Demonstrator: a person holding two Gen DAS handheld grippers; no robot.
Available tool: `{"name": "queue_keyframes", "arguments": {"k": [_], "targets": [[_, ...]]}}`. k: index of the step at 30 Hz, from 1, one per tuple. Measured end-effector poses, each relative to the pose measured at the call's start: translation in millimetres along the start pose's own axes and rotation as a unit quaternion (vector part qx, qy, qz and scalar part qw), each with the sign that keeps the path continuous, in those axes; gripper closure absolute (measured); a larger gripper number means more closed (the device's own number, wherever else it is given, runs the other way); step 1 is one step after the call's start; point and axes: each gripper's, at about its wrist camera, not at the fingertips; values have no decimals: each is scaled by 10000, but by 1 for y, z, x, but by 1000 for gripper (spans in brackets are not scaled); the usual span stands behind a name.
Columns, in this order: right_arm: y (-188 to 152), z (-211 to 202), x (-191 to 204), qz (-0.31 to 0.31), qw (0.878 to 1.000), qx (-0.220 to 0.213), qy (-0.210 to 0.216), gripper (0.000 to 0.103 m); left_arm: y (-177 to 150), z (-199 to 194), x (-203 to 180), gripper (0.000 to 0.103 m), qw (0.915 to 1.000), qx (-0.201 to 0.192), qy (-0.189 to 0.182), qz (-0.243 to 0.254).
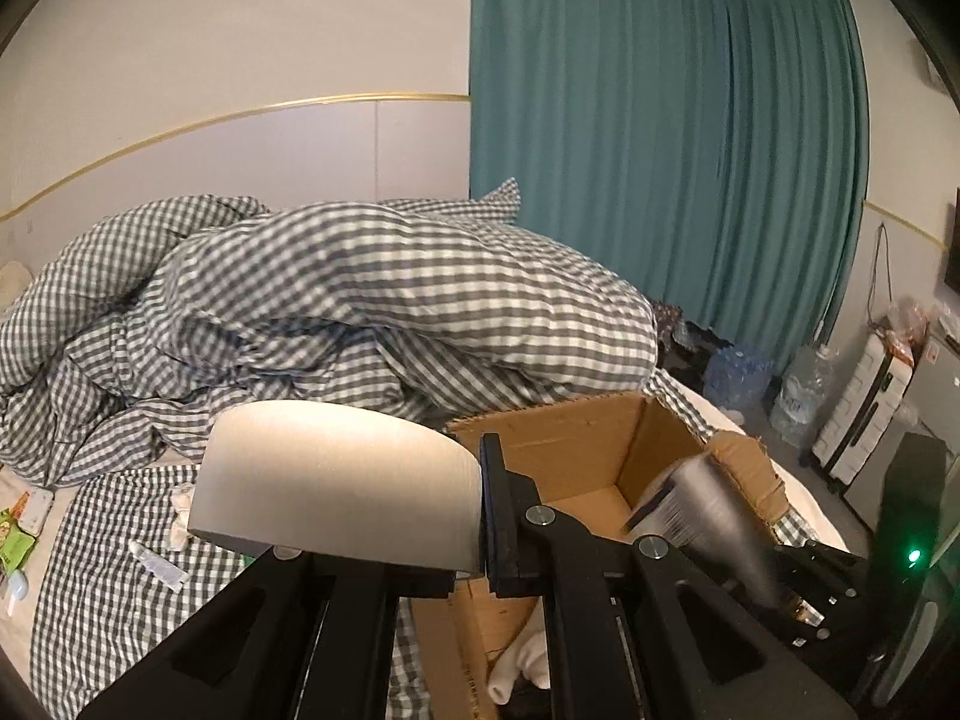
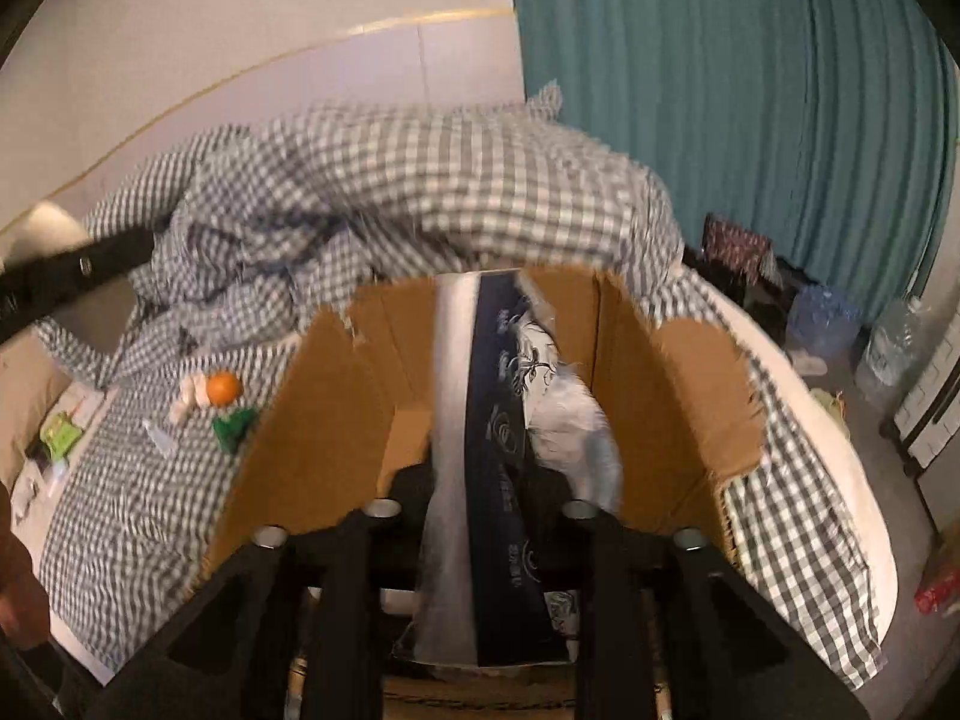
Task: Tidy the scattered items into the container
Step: 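Open the right gripper to drop the tissue packet into the box, then open the left gripper to drop the tape roll into the box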
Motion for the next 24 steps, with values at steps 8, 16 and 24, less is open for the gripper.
{"name": "queue_keyframes", "arguments": {"k": [8, 16, 24], "targets": [[-1, -19, -17, -32, 9983, -414, -411, 18, -7, 12, -32, 97, 9996, 94, -141, 215], [-2, -44, -51, 330, 9957, -590, -635, 18, -13, 24, -71, 97, 9977, 260, -444, 433], [-6, -58, -71, 516, 9933, -666, -792, 18, -29, 38, -104, 97, 9941, 534, -605, 725]]}}
Point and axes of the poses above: each gripper's, at about its wrist camera, not at the fingertips, and z roughly the way its jaws point, x to its left, y to its top, and after that the axes turned 14 degrees about y, right-handed
